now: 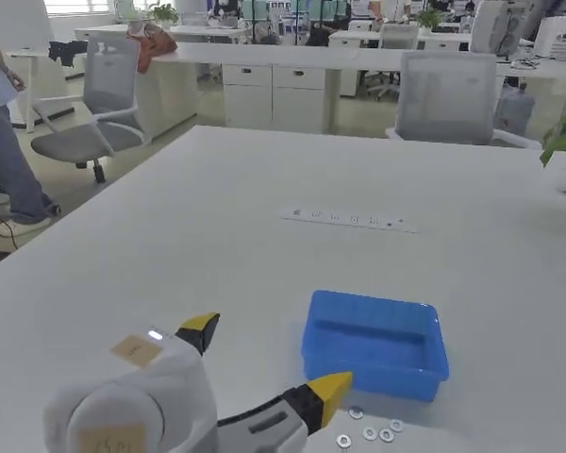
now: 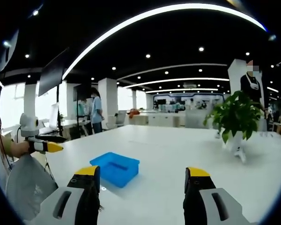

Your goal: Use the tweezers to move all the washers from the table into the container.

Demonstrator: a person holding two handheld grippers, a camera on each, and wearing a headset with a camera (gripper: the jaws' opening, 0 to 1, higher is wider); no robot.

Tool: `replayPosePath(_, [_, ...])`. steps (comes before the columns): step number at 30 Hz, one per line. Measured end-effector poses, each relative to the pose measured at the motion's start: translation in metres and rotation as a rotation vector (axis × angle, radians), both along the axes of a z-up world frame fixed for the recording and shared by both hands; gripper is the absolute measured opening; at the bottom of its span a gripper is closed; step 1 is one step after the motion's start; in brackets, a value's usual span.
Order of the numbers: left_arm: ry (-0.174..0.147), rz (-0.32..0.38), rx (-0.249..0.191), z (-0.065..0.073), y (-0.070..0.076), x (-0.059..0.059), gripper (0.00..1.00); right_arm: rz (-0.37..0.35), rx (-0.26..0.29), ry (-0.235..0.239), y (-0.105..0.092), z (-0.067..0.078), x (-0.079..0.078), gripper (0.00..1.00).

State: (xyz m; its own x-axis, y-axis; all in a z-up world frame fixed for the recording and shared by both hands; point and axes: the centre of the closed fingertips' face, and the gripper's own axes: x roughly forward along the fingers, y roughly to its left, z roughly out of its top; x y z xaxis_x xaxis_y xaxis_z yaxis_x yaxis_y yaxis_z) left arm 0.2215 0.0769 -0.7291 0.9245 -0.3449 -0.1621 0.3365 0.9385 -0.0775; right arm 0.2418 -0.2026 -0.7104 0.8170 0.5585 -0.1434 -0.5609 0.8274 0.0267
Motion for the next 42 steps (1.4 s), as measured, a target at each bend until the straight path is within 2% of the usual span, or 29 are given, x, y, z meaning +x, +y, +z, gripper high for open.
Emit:
replayPosePath(3, [0.013,0.002,0.01,-0.003,0.0,0.0,0.89,0.004,-0.015,0.014,0.001,-0.004,0.001,0.72])
replayPosePath(8, [0.004,-0.007,0.002,-0.001,-0.001,0.0,0.88,0.018,-0.034,0.02,0.004,-0.006,0.0,0.72])
replayPosePath(12, [-0.003,0.017,-0.001,0.001,0.003,0.0,0.88,0.02,-0.031,0.044,0.004,-0.011,0.001,0.71])
replayPosePath(16, [-0.011,0.021,-0.011,0.003,0.004,0.001,0.87,0.043,-0.065,0.05,0.01,-0.014,-0.001,0.71])
replayPosePath(18, [0.002,0.011,-0.001,0.0,0.002,0.001,0.88,0.046,-0.073,0.057,0.01,-0.016,-0.001,0.71])
replayPosePath(20, [0.022,0.008,0.009,-0.004,0.001,0.002,0.87,0.054,-0.06,0.07,0.01,-0.017,0.0,0.71])
replayPosePath(24, [0.006,0.02,0.009,-0.001,0.004,0.001,0.86,0.064,-0.047,0.068,0.012,-0.016,-0.002,0.71])
replayPosePath(26, [0.008,0.028,0.007,-0.001,0.005,0.002,0.86,0.067,-0.046,0.064,0.012,-0.015,-0.001,0.71])
replayPosePath(28, [0.026,0.038,0.011,-0.004,0.007,0.003,0.86,0.069,-0.045,0.068,0.012,-0.016,-0.002,0.71])
replayPosePath(32, [0.041,0.024,0.02,-0.007,0.004,0.002,0.85,0.063,-0.028,0.05,0.009,-0.011,-0.002,0.7])
replayPosePath(36, [0.055,0.021,0.077,-0.013,0.002,0.001,0.83,0.068,-0.004,0.064,0.006,-0.012,-0.001,0.69])
replayPosePath(39, [0.064,0.014,0.088,-0.014,0.003,0.0,0.83,0.09,-0.035,0.071,0.006,-0.017,-0.004,0.66])
replayPosePath(40, [0.073,0.006,0.09,-0.016,0.002,-0.001,0.83,0.095,-0.047,0.065,0.006,-0.017,-0.005,0.64])
replayPosePath(41, [0.097,-0.021,0.104,-0.019,-0.001,-0.003,0.82,0.1,-0.052,0.065,0.006,-0.017,-0.006,0.61])
replayPosePath(42, [0.147,-0.047,0.122,-0.027,-0.003,-0.005,0.82,0.104,-0.058,0.07,0.006,-0.018,-0.007,0.59])
